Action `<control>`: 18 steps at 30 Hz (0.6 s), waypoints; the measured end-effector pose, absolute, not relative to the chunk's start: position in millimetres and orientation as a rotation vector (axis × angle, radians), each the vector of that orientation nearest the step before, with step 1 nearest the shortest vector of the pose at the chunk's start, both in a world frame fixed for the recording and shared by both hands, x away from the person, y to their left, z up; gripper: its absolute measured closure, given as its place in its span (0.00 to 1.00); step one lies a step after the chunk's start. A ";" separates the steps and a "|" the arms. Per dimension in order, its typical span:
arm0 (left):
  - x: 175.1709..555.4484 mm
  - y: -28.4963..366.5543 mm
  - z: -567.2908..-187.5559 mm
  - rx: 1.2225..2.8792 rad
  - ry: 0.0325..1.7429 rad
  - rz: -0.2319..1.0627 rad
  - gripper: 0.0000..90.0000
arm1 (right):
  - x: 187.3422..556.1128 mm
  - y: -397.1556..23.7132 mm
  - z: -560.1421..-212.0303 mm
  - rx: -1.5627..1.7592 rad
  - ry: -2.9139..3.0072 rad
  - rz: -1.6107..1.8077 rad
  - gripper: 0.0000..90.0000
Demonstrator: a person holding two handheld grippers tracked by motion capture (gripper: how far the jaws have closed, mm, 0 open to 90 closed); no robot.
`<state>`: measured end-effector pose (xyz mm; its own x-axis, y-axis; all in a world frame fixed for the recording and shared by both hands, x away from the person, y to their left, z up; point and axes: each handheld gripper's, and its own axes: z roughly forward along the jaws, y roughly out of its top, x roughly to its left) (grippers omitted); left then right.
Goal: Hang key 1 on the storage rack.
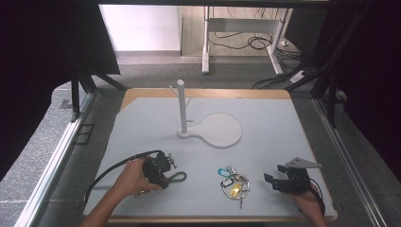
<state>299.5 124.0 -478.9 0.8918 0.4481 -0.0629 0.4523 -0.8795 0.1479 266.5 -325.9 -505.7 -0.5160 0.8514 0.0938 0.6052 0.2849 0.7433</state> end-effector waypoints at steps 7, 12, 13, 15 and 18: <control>298.2 124.1 -478.8 2.896 0.695 -0.015 0.74 | 266.9 -326.7 -506.0 1.325 2.238 1.070 0.31; 297.1 125.3 -477.0 2.901 0.691 0.005 0.74 | 266.0 -326.2 -505.1 1.322 2.234 1.072 0.31; 297.1 126.7 -475.2 2.894 0.692 0.009 0.74 | 266.1 -326.3 -504.8 1.324 2.234 1.073 0.31; 297.8 130.9 -469.4 2.872 0.700 0.009 0.74 | 266.2 -326.6 -504.8 1.323 2.233 1.073 0.31; 298.5 138.8 -456.7 2.834 0.707 0.004 0.74 | 266.3 -327.3 -504.6 1.323 2.230 1.072 0.31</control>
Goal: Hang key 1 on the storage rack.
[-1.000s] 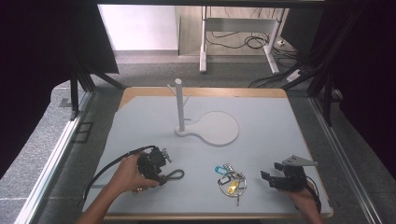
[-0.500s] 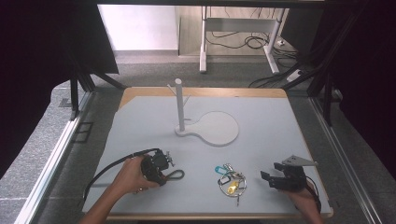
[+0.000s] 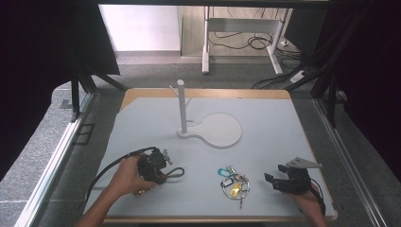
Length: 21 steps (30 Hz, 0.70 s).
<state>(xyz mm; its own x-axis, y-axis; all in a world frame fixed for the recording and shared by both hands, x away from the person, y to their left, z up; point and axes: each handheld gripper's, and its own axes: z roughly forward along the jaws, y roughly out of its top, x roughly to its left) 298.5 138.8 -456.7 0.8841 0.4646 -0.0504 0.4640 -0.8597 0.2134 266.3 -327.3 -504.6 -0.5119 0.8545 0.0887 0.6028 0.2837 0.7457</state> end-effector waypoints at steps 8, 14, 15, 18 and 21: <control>297.9 156.1 -423.7 2.727 0.728 0.038 0.74 | 265.6 -327.7 -503.3 1.322 2.226 1.076 0.31; 299.1 163.2 -407.8 2.680 0.736 0.059 0.74 | 265.5 -328.2 -503.1 1.324 2.223 1.077 0.31; 299.3 163.8 -405.7 2.679 0.733 0.063 0.74 | 265.5 -328.2 -503.1 1.324 2.223 1.077 0.31; 299.7 165.5 -399.0 2.663 0.735 0.068 0.74 | 265.3 -328.1 -502.9 1.323 2.222 1.078 0.31; 301.9 166.8 -393.7 2.656 0.738 0.074 0.74 | 265.3 -328.1 -502.7 1.324 2.222 1.079 0.31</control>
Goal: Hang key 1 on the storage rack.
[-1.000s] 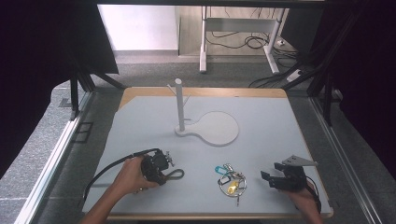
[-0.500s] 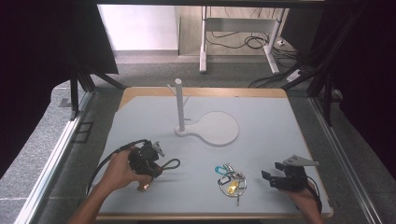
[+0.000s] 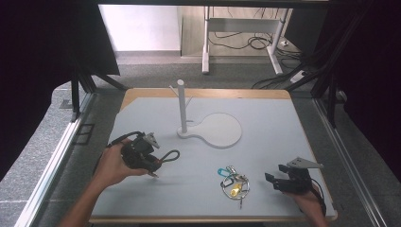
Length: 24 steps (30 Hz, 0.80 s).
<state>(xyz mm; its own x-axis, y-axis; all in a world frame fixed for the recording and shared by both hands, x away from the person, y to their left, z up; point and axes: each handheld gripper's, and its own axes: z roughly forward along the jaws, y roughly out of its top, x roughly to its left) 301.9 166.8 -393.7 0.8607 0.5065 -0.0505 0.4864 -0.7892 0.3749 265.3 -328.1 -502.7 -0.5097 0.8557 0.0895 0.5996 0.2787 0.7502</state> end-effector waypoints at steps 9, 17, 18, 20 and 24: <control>310.5 165.5 -379.7 2.654 0.739 0.104 0.74 | 265.3 -328.8 -502.4 1.331 2.219 1.082 0.31; 317.4 164.2 -369.5 2.653 0.747 0.112 0.74 | 265.5 -329.6 -502.3 1.333 2.215 1.085 0.31; 318.4 164.4 -367.8 2.653 0.748 0.113 0.74 | 265.5 -329.7 -502.1 1.334 2.215 1.087 0.31; 319.9 164.9 -365.5 2.646 0.751 0.114 0.74 | 265.6 -329.1 -502.0 1.329 2.216 1.090 0.31; 323.6 165.8 -361.5 2.636 0.759 0.112 0.74 | 265.4 -328.1 -501.7 1.329 2.219 1.091 0.31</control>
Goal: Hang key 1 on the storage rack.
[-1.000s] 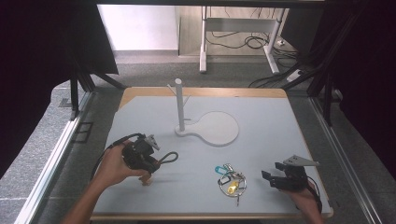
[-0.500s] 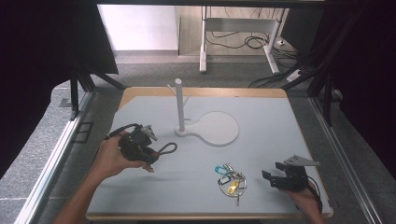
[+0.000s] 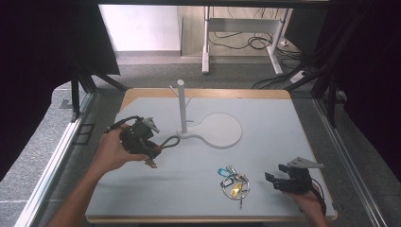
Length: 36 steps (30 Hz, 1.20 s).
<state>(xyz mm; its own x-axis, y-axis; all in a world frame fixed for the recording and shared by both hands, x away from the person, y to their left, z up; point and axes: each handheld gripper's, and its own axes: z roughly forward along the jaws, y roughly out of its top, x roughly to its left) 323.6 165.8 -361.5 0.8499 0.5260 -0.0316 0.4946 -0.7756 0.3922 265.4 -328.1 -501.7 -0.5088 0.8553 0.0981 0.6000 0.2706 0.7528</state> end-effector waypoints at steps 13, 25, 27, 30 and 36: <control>341.5 170.6 -347.2 2.632 0.789 0.129 0.74 | 265.7 -327.2 -501.8 1.327 2.225 1.093 0.31; 354.0 167.7 -333.2 2.593 0.790 0.117 0.74 | 265.8 -327.3 -501.9 1.325 2.226 1.092 0.31; 356.4 168.0 -332.1 2.592 0.797 0.120 0.74 | 265.7 -327.0 -502.0 1.324 2.224 1.092 0.31; 361.5 169.5 -328.4 2.588 0.812 0.125 0.74 | 265.8 -326.7 -501.9 1.324 2.225 1.090 0.31; 366.7 170.6 -319.7 2.563 0.823 0.122 0.74 | 266.0 -326.3 -502.4 1.319 2.229 1.086 0.31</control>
<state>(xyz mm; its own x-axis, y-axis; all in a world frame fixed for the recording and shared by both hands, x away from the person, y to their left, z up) 366.7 170.6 -319.7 0.8185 0.5723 -0.0500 0.5331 -0.7242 0.4373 266.0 -326.3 -502.4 -0.5159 0.8515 0.0937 0.5984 0.2800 0.7507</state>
